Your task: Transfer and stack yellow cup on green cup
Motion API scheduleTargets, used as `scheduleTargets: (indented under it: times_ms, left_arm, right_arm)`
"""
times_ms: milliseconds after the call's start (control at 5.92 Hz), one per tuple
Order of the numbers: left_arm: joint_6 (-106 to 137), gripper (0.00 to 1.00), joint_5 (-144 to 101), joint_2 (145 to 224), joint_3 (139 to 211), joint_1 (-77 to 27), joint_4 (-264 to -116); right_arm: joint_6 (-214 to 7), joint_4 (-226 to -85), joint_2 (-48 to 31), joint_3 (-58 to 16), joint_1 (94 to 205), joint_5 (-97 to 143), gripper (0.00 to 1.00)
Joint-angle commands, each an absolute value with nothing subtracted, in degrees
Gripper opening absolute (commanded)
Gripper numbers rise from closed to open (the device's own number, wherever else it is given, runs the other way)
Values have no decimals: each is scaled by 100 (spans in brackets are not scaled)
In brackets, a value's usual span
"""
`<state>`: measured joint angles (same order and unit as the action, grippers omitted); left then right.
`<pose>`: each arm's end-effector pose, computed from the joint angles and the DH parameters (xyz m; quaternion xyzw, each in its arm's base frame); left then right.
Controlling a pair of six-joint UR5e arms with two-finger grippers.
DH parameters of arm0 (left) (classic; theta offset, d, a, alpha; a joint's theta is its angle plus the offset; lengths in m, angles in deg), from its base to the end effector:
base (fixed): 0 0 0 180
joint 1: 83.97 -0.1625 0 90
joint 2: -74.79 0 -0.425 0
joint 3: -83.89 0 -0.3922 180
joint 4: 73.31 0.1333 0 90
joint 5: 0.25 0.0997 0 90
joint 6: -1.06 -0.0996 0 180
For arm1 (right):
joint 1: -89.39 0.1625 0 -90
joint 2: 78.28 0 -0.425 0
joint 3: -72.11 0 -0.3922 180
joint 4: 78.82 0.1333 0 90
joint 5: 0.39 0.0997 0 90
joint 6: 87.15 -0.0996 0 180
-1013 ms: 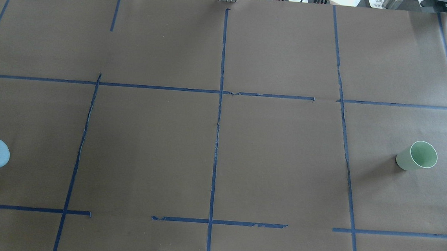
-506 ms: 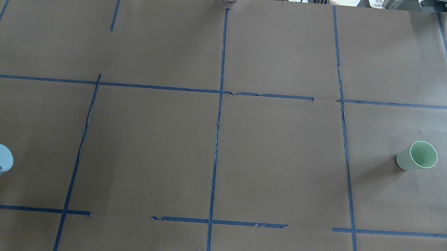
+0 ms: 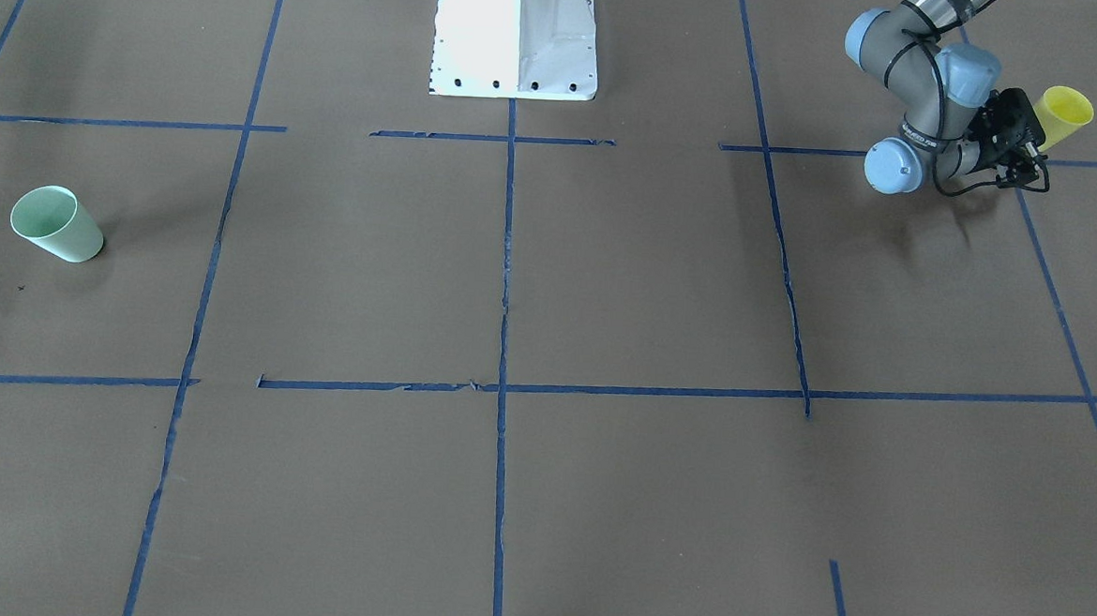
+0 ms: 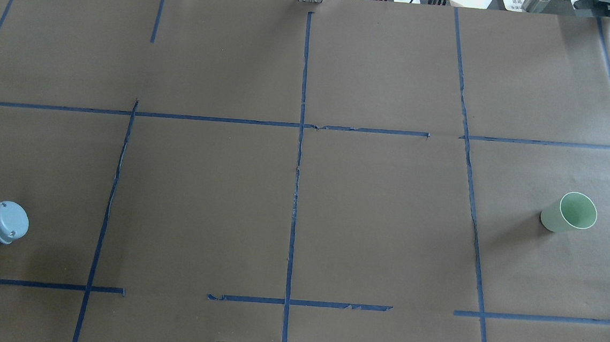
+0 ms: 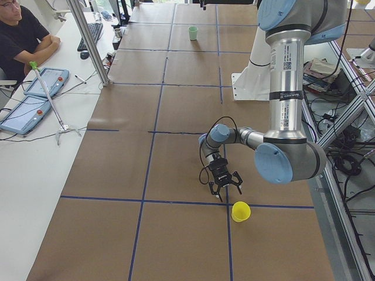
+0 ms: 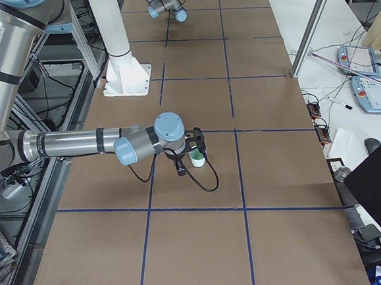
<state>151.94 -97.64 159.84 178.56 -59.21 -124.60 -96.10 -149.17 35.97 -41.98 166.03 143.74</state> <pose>0.2863 -0.2647 0.7273 0.0455 -0.3355 -0.6552 0.6754 -0.0253 -0.3343 0.5728 0.0611 -0.4691 -0.1107 0.8740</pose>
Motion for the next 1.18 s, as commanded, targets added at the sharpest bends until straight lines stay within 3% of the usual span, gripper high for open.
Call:
scheduleTargets:
  times_ms: [0,844,1013]
  left_arm:
    - [15266,100,-9807,15935,17653,-5945,-12614]
    - [15610,100,-10089,15899,16977,-5945,-12895]
    - [15610,88,-10088,15804,16941,-5945,-12921]
  right_arm:
    - [-9611,-14913,3597,-4198,16603,14375,100]
    - [-9611,-14904,3580,-4241,16603,14383,100]
    - [-9611,-14904,3580,-4242,16603,14383,100]
